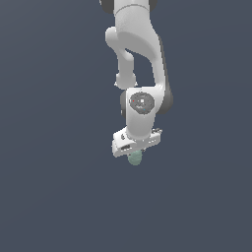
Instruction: Pick up the object and move it to a goal position.
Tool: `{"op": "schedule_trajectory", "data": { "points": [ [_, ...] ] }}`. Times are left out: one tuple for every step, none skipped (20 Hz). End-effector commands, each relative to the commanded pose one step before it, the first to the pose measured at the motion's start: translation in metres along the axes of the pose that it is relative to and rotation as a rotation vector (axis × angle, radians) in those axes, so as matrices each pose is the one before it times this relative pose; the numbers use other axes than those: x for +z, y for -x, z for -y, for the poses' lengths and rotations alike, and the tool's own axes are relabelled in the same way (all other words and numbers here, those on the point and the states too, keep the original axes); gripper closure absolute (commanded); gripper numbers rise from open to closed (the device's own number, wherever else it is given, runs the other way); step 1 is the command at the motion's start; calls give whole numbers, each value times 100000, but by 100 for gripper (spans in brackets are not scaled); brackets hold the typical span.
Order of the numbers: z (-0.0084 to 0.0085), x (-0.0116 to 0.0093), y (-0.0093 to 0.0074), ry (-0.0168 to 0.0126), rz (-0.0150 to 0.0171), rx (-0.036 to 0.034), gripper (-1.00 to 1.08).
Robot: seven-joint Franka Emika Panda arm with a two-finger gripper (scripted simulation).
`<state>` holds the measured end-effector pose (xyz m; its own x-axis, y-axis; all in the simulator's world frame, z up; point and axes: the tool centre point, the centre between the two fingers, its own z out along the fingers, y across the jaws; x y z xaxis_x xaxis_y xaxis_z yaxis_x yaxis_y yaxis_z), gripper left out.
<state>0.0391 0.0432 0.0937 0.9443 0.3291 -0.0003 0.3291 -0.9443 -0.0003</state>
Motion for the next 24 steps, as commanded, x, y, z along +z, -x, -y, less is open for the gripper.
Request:
{"op": "schedule_trajectory", "data": {
  "points": [
    [-7,-1,-16,12,-30,-1,108],
    [0,0,0,0,0,0,108],
    [0,0,0,0,0,0,108],
    [0,0,0,0,0,0,108],
    [0,0,0,0,0,0,108],
    [0,0,0,0,0,0,108],
    [4,-5,0,0,0,0,108],
    [0,-35,1,0,0,0,108],
    [1,-104,4,0,0,0,108],
    [1,-173,6,0,0,0,108],
    [2,-244,9,0,0,0,108],
    [2,-315,11,0,0,0,108],
    [2,-389,13,0,0,0,108],
    [3,-464,15,0,0,0,108],
    [3,-540,17,0,0,0,108],
    [4,-613,19,0,0,0,108],
    [4,-683,20,0,0,0,108],
    [4,-750,21,0,0,0,108],
    [49,-817,10,21,1,-66,108],
    [4,-875,21,0,0,0,108],
    [4,-934,21,0,0,0,108],
    [4,-990,20,0,0,0,108],
    [4,-1043,18,0,0,0,108],
    [3,-1074,14,0,0,0,108]
  ]
}}
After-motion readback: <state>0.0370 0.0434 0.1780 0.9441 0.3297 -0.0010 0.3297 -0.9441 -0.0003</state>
